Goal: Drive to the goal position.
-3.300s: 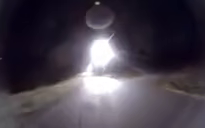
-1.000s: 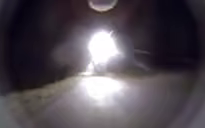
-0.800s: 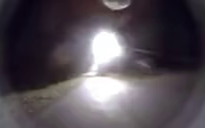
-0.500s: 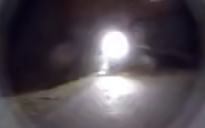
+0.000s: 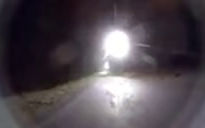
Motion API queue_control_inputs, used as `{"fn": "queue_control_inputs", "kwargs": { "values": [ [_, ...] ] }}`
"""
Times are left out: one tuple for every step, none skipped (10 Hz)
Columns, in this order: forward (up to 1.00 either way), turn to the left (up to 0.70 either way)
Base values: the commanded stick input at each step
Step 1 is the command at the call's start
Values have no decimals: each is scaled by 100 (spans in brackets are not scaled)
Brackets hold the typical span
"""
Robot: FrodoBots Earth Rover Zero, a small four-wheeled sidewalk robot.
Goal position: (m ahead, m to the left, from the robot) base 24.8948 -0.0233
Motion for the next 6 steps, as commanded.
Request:
{"fn": "queue_control_inputs", "kwargs": {
  "values": [
    [100,4],
    [100,3],
    [100,0],
    [100,-13],
    [100,-27],
    [100,-26]
  ]
}}
